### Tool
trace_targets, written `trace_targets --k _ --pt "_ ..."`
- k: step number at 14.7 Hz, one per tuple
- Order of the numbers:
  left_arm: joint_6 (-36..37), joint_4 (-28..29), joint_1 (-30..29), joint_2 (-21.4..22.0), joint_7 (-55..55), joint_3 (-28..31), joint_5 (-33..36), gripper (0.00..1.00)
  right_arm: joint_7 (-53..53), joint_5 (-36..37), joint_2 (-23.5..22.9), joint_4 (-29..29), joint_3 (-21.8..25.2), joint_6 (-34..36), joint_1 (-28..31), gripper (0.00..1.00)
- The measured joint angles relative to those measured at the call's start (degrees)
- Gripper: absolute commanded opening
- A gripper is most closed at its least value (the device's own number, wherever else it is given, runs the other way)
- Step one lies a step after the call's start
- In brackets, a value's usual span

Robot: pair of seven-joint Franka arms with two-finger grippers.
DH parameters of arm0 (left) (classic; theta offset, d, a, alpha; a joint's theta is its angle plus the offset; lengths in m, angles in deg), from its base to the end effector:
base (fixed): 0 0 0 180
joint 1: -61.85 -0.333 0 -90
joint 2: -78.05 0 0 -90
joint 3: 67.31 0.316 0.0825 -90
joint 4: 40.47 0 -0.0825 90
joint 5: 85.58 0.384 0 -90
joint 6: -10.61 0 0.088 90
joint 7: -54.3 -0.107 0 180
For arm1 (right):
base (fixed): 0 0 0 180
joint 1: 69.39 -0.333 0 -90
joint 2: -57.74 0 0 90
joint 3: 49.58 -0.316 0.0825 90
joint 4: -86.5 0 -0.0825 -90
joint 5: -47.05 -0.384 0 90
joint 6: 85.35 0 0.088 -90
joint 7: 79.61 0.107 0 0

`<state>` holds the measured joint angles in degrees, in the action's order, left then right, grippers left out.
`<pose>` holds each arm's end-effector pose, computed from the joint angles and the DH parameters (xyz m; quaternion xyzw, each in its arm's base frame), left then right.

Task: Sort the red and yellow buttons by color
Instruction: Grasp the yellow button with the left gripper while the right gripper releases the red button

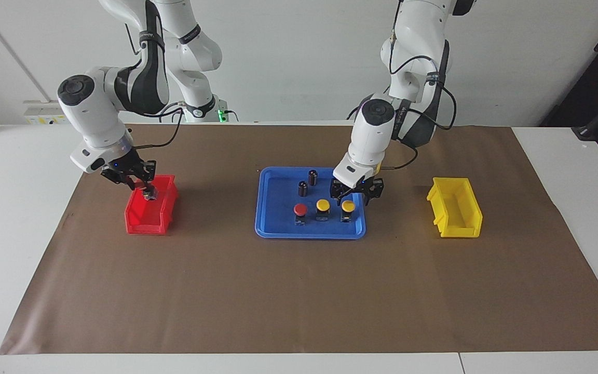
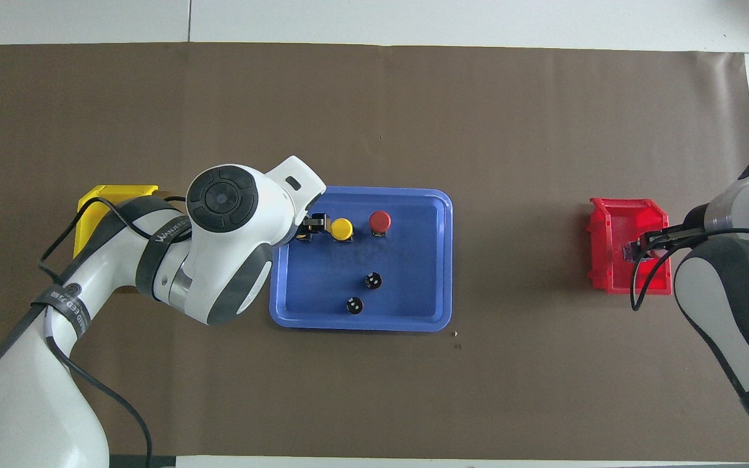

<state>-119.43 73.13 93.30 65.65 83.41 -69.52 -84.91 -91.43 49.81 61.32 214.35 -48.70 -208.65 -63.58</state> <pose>0.5024 -0.3333 0.3645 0.9985 -0.0427 0.0304 0.0180 0.5089 -0.0617 0.3970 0.9981 0.0581 -0.0115 0.0179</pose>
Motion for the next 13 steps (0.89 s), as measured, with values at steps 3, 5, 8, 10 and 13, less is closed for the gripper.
trace_targets --k 3,5,8,10,13 --pt "-1.18 0.01 0.04 -0.8 0.31 0.04 0.0 0.58 -0.12 0.96 0.07 4.07 0.08 -4.49 1.02 0.12" --pt "-1.33 0.0 0.04 -0.84 0.4 0.05 0.0 0.26 -0.13 0.98 0.07 5.54 0.08 -5.99 1.33 0.12" --pt "-1.25 -0.02 0.06 -0.84 0.61 0.05 0.0 0.02 -0.14 0.99 0.08 6.24 -0.07 -6.52 1.31 0.27" --pt "0.26 -0.91 0.33 -0.84 2.21 0.04 0.0 0.02 -0.14 0.99 0.08 6.24 -0.24 -6.53 1.29 0.6" --pt "9.05 -5.91 0.56 -0.25 3.02 0.2 0.0 0.01 -0.14 0.99 0.1 6.11 -0.36 -6.52 1.27 0.65"
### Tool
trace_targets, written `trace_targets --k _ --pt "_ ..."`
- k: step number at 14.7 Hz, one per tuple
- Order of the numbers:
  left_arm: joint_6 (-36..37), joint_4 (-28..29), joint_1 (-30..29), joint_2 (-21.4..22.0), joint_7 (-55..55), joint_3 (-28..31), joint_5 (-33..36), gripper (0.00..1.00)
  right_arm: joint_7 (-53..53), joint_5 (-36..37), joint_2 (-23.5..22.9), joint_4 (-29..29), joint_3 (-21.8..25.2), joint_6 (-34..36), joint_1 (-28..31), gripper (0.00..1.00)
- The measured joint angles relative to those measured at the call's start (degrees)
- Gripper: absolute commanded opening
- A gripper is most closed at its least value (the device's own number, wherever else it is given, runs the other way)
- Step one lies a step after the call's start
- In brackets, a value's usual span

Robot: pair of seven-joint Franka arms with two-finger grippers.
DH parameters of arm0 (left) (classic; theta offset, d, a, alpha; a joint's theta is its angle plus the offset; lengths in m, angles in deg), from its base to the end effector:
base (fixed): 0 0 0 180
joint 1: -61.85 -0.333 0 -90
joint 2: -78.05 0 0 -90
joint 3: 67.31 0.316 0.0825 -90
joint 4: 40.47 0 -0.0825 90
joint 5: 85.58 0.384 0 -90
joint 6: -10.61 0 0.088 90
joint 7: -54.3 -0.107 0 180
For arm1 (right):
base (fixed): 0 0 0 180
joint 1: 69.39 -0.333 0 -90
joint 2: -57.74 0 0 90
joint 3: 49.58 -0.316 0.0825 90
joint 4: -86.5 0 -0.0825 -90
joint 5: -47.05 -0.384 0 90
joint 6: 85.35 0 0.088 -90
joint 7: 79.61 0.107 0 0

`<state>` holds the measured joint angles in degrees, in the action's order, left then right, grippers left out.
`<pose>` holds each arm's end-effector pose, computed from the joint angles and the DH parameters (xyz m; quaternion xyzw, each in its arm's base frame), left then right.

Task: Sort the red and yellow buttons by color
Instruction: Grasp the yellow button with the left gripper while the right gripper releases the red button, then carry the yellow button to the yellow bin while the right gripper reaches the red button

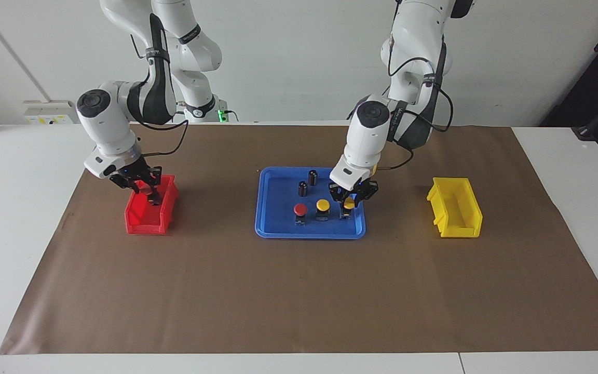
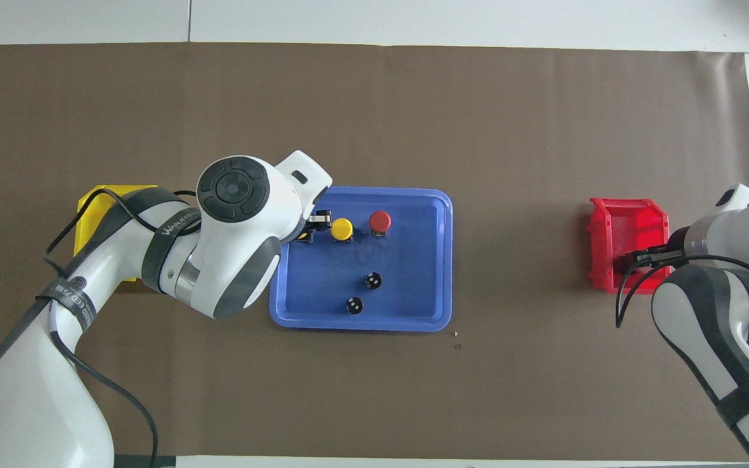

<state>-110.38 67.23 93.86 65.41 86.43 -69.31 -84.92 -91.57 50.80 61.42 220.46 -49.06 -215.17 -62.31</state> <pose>0.5081 -0.3410 0.3946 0.9998 -0.0189 0.0054 0.0022 0.4909 -0.0672 0.3607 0.9979 0.0591 -0.0082 0.0237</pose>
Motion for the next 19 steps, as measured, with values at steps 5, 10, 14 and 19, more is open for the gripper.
trace_targets --k 5,10,14,19 --pt "15.39 -5.01 -7.96 6.57 -11.66 1.58 0.06 0.02 0.0 0.84 -0.4 -8.66 -0.61 11.69 -1.06 0.74" --pt "20.69 -1.84 -22.52 10.68 -21.92 2.31 0.06 0.02 17.99 -2.27 -4.38 -27.0 -1.76 21.34 -14.77 1.0" --pt "17.52 1.64 -26.63 11.02 -21.72 2.32 0.06 0.02 41.77 -3.75 -13.5 -36.53 -2.46 16.9 -30.32 1.0" --pt "5.3 10.5 -30.42 11.11 -26.42 2.3 0.07 0.02 53.09 -1.81 -25.38 -43.21 -2.32 11.44 -37.77 1.0"
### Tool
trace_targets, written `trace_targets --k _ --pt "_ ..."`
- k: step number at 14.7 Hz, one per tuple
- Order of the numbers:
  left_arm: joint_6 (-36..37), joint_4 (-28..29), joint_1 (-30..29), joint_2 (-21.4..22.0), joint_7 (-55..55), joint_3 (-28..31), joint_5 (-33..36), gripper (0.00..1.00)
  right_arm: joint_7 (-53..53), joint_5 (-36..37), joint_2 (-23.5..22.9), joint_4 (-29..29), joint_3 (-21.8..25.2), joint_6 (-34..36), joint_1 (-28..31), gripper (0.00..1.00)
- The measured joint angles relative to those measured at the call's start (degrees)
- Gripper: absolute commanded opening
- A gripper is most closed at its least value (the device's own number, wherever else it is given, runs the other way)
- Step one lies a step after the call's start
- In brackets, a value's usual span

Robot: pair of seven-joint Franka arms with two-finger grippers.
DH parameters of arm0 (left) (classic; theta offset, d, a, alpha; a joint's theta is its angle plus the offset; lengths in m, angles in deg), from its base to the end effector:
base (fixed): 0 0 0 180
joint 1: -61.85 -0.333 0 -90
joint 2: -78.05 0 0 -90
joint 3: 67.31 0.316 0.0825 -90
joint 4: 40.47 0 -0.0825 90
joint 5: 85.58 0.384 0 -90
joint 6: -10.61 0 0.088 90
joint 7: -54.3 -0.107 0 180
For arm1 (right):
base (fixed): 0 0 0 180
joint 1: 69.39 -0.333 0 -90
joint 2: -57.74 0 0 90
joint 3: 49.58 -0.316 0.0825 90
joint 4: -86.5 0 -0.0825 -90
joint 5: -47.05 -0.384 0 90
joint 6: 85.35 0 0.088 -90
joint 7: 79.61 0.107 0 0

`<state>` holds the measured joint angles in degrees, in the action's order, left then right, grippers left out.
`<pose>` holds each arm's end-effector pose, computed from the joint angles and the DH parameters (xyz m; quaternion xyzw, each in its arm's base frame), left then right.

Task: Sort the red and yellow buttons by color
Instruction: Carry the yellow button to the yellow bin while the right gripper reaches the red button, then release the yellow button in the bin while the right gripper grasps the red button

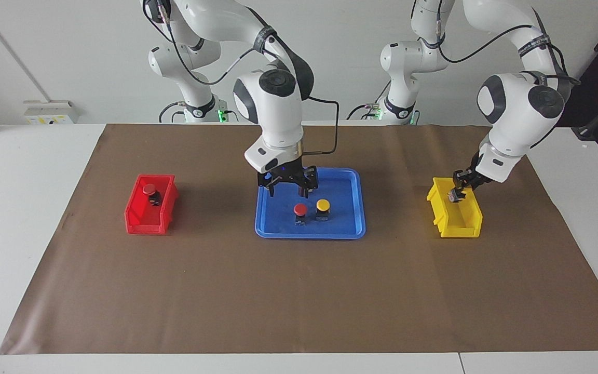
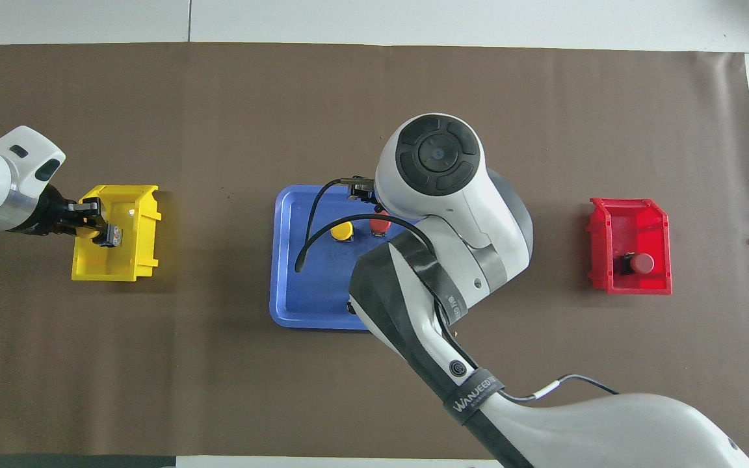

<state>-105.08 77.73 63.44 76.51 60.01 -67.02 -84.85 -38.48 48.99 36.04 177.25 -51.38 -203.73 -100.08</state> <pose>0.5454 -0.0116 0.4149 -0.9987 -0.0355 0.0349 0.0079 0.5746 0.3607 0.4285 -0.9962 0.0694 -0.0472 0.0234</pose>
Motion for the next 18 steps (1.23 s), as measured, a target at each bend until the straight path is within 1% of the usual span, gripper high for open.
trace_targets --k 3,4,5,6,10,13,15,17,18 --pt "-3.72 4.45 -0.31 0.03 -1.35 -0.21 0.0 0.03 0.01 0.17 -1.95 -0.02 0.26 -1.53 0.03 1.0" --pt "-5.98 6.34 -0.31 0.03 -1.42 -0.32 0.0 0.06 0.01 0.18 -2.25 0.37 0.25 -2.49 0.03 0.99" --pt "-8.5 8.23 -0.31 0.02 -1.44 -0.39 0.0 0.23 0.01 0.19 -2.52 1.0 0.25 -3.92 0.03 0.97" --pt "-10.35 9.6 -0.31 0.05 -1.49 -0.41 0.0 0.42 0.01 0.2 -2.8 1.67 0.25 -5.38 0.03 0.97" --pt "-10.98 10.04 -0.37 1.04 -3.11 -0.41 0.0 0.45 0.0 0.32 -3.52 4.1 0.19 -8.85 -0.76 0.89" --pt "-10.98 9.98 -0.56 1.04 -3.35 -0.39 0.0 0.57 0.0 0.47 -4.17 5.16 0.2 -10.07 -1.37 0.85" --pt "-10.93 9.9 -0.61 1.04 -3.42 -0.37 0.0 0.57 0.0 0.5 -4.23 5.69 0.26 -10.06 -1.37 0.78" --pt "-10.2 9.22 -0.61 1.04 -3.45 -0.37 0.0 0.58 -0.01 0.54 -4.23 6.04 0.27 -10.04 -1.37 0.67" --pt "-8.77 8.19 -0.61 1.05 -3.46 -0.37 0.0 0.62 -0.03 0.56 -4.23 6.15 0.26 -10.02 -1.37 0.66"
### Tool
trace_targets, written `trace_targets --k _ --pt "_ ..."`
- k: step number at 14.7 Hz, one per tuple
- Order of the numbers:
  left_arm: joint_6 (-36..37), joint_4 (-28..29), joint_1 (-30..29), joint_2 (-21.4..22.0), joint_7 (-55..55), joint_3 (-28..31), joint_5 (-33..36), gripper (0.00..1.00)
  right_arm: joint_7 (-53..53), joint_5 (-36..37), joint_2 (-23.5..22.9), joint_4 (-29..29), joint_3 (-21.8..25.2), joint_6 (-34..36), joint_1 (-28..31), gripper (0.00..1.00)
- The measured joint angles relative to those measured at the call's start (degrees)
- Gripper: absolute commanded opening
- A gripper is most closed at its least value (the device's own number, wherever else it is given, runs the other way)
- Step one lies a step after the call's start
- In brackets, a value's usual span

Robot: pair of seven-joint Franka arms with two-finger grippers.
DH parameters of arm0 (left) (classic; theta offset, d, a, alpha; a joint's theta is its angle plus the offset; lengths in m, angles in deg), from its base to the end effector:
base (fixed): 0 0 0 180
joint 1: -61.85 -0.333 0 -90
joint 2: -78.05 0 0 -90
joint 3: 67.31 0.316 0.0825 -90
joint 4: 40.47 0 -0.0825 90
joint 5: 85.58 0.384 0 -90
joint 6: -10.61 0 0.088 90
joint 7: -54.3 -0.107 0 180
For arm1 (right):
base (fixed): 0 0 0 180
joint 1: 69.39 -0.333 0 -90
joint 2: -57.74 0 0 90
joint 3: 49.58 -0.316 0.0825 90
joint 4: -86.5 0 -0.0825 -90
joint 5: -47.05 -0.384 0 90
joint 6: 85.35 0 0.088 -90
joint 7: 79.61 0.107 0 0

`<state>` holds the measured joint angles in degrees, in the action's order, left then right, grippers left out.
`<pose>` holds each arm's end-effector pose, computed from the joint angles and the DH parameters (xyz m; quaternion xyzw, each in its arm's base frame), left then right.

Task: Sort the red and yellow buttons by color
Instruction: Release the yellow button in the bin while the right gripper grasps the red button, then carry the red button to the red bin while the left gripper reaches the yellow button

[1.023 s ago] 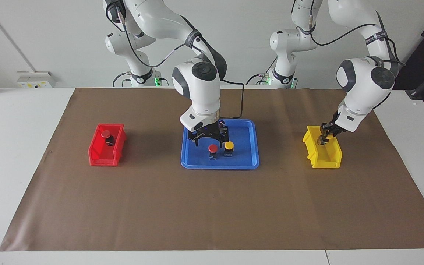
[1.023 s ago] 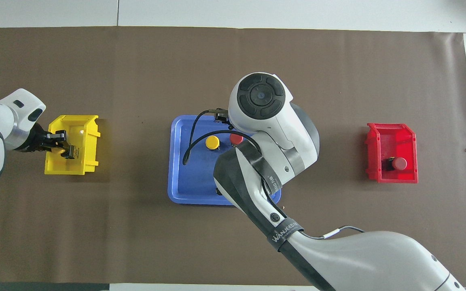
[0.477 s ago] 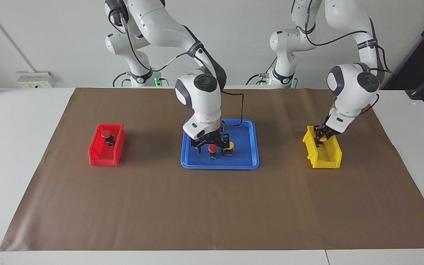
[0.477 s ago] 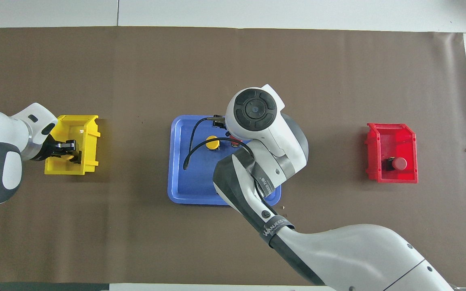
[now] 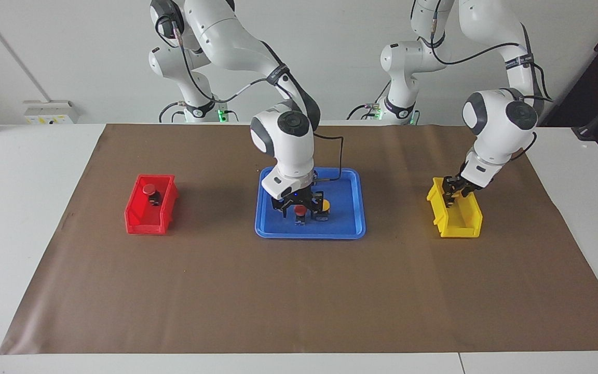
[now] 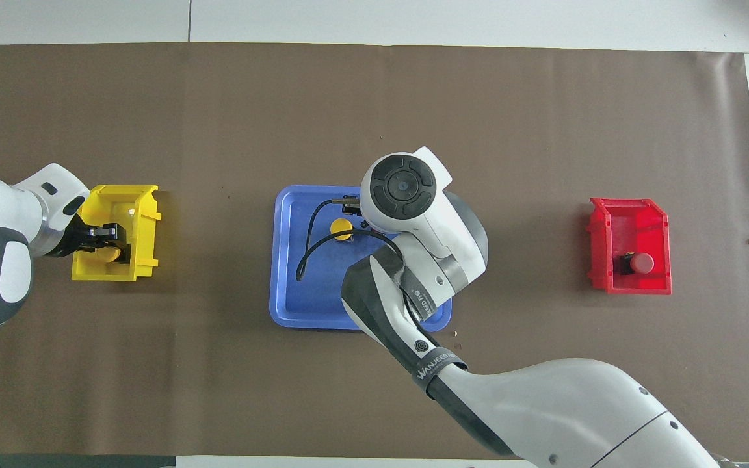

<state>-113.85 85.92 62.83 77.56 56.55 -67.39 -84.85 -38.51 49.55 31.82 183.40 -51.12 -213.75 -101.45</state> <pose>0.5252 -0.0092 0.3732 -0.9997 -0.0067 0.0210 0.0058 0.5663 0.3724 0.3445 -0.9973 0.0543 -0.0460 0.0201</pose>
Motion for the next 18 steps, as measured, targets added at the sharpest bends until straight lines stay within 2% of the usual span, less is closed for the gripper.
trace_targets --k 1,2,6,8,10,12,16,18 --pt "2.57 -1.84 0.0 0.03 -0.03 0.0 0.0 0.77 -0.02 0.02 0.0 0.06 -0.02 0.02 0.0 0.65" --pt "5.9 -4.44 0.0 0.13 -0.06 0.0 0.0 1.0 -0.02 0.03 0.0 0.08 -0.03 0.02 0.0 0.65" --pt "19.12 -18.42 0.09 2.12 -0.17 -0.34 0.0 1.0 -0.04 0.05 0.0 0.1 -0.1 0.07 -0.29 0.58" --pt "24.77 -24.93 0.11 3.3 -0.17 -0.69 0.0 1.0 -0.04 0.05 0.0 0.11 -0.1 0.15 -0.66 0.47" --pt "28.12 -28.95 0.13 4.33 -0.15 -0.94 -0.75 1.0 -0.04 0.05 0.0 0.11 -0.1 0.2 -0.75 0.31" --pt "28.77 -29.71 0.45 5.08 -0.1 -1.5 -1.87 1.0 -0.22 0.08 0.01 0.1 -0.05 0.92 -0.74 0.19" --pt "26.46 -28.04 6.62 4.76 0.42 -3.05 -2.01 1.0 -5.0 0.16 1.13 -1.88 0.83 7.11 0.46 0.19" --pt "22.02 -25.14 11.26 3.88 2.07 -3.3 -2.02 1.0 -10.35 0.18 3.84 -4.01 1.14 12.46 4.25 0.19"
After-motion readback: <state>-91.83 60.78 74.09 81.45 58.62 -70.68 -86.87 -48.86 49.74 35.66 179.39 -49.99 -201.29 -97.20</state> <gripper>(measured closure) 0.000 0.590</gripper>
